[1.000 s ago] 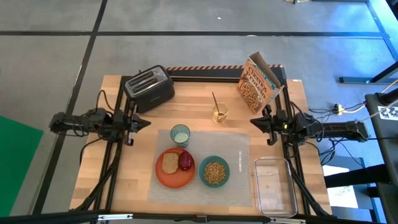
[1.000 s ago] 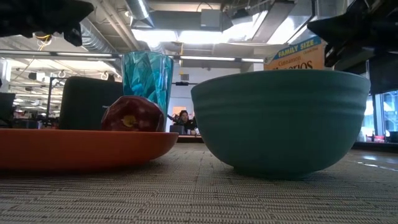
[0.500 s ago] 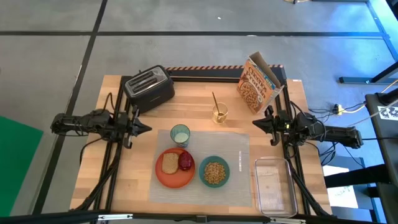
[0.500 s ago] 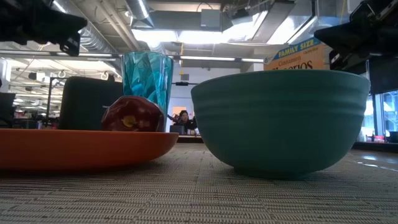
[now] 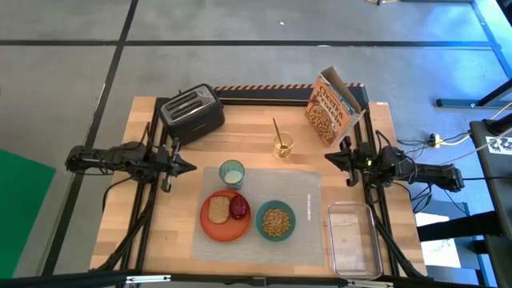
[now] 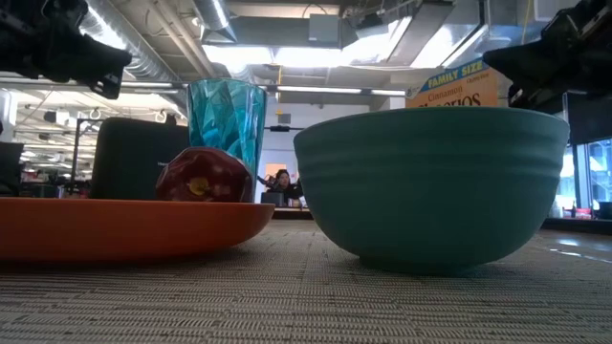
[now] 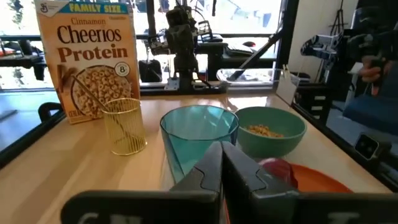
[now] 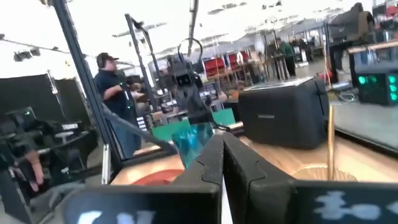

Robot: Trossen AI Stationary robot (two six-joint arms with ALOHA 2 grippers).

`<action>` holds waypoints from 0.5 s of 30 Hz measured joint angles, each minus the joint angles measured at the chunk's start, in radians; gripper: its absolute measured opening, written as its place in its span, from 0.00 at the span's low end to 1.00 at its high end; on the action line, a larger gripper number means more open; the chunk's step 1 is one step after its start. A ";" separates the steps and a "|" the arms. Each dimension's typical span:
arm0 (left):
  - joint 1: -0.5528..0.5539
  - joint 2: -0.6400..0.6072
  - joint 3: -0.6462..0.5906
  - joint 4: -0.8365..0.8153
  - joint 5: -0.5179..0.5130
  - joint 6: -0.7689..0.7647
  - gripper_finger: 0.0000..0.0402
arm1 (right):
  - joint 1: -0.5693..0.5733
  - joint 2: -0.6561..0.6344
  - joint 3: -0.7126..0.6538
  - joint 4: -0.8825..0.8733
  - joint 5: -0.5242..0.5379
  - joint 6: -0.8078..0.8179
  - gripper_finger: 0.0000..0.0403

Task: Arrange a breakfast setting
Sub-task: Return to Home Position

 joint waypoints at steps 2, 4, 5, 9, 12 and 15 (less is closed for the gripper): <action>0.000 0.000 0.000 -0.010 0.000 0.007 0.00 | 0.000 0.004 -0.006 -0.021 0.005 0.018 0.00; 0.000 0.000 -0.007 -0.016 0.000 0.025 0.00 | 0.000 0.003 -0.006 -0.040 0.006 0.017 0.00; 0.001 0.000 -0.018 -0.008 0.000 0.027 0.00 | 0.000 0.002 -0.006 -0.045 0.008 0.015 0.00; 0.023 0.000 -0.104 0.113 0.034 -0.004 0.00 | 0.000 0.001 -0.006 -0.059 -0.001 0.014 0.00; 0.034 0.003 -0.154 0.248 0.081 -0.034 0.00 | 0.000 0.002 -0.006 -0.067 -0.029 0.014 0.00; 0.035 0.012 -0.154 0.240 0.087 -0.015 0.00 | 0.001 0.001 -0.006 -0.067 -0.042 0.016 0.00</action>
